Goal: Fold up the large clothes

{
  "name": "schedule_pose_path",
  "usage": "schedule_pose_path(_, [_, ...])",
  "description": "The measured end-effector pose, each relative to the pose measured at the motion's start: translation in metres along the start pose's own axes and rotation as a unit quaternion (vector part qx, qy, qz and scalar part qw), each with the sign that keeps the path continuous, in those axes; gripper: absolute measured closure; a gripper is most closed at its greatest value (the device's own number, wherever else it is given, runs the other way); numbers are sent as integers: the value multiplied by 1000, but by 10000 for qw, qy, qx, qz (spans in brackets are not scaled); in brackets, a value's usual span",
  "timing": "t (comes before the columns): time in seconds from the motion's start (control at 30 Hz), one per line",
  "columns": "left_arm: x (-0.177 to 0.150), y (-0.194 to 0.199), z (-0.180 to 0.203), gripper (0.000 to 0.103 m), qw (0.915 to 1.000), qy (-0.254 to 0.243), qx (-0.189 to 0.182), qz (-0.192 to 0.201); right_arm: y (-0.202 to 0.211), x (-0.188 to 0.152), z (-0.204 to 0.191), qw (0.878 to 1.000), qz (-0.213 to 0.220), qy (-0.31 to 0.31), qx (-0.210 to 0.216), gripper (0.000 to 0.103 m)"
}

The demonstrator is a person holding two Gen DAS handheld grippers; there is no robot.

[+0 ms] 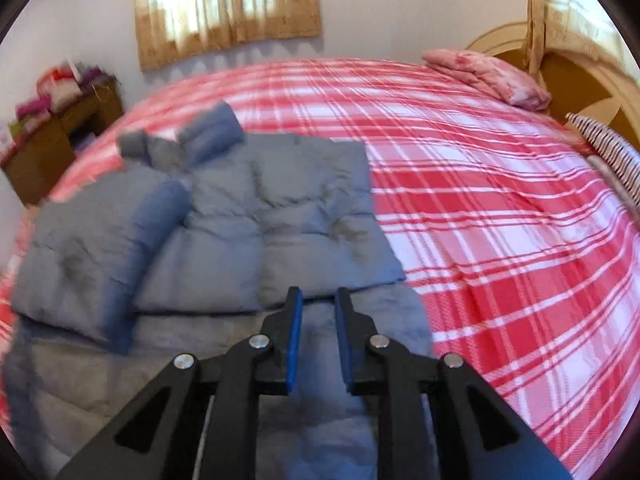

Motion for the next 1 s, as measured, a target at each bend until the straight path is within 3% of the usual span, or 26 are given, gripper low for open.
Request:
schedule_pose_path(0.03, [1,-6,-1,93,9999,-10,106,-14,3,5,-21,9996,79,131,251,46])
schedule_pose_path(0.07, [2,-13,-1,93,9997,-48,233,-52,4,9,-43,9976,177,308,601,19])
schedule_pose_path(0.1, [2,-20,-3,93,9994,-89,330,-80,6,15,-71,9924,303,580,1042,11])
schedule_pose_path(0.17, [1,-33,-9,93,9980,-132,597,-144,4,17,-106,9859,403,988,1288,12])
schedule_pose_path(0.23, [-3,-47,-15,93,9969,-78,725,-280,-13,19,-139,9810,365,1421,1266,12])
schedule_pose_path(0.33, [-12,-63,-19,93,9960,-84,773,-430,-61,6,-153,9787,-292,1689,1134,19])
schedule_pose_path(0.4, [-19,-72,-18,93,9956,-137,776,-505,-81,-2,-139,9818,-561,1669,711,60])
schedule_pose_path(0.47, [-26,-81,-18,93,9953,-219,786,-520,-74,0,-113,9875,-507,1187,901,76])
schedule_pose_path(0.5, [-28,-83,-18,93,9957,-228,767,-465,-67,1,-90,9907,-461,799,997,78])
schedule_pose_path(0.57, [-32,-85,-18,93,9967,-222,708,-329,-54,0,-50,9943,-355,243,971,78])
schedule_pose_path(0.63, [-34,-85,-15,93,9963,-305,770,-236,-48,-8,-13,9962,-428,-179,732,63])
schedule_pose_path(0.67, [-34,-85,-13,93,9955,-392,835,-211,-44,-16,7,9964,-510,-391,556,48])
schedule_pose_path(0.77, [-36,-86,-8,93,9936,-539,979,-180,-23,-33,56,9967,-449,-638,-211,51])
schedule_pose_path(0.8, [-35,-87,-9,93,9936,-537,979,-175,-14,-28,61,9964,-284,-718,-363,52])
schedule_pose_path(0.87, [-35,-85,-9,93,9938,-506,965,-202,7,-15,56,9968,125,-767,-163,53])
schedule_pose_path(1.0, [-28,-64,0,93,9935,-547,984,-163,2,24,-1,9983,332,208,425,53])
Point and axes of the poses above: each gripper's, at about its wrist camera, not at the fingertips, and y roughly against the way its jaws point, z to its right, x to its top, the point moved 5 cm from there along -y, roughly the way its jaws point, and after that the axes turned 4 degrees about x, right-handed, at the moved point
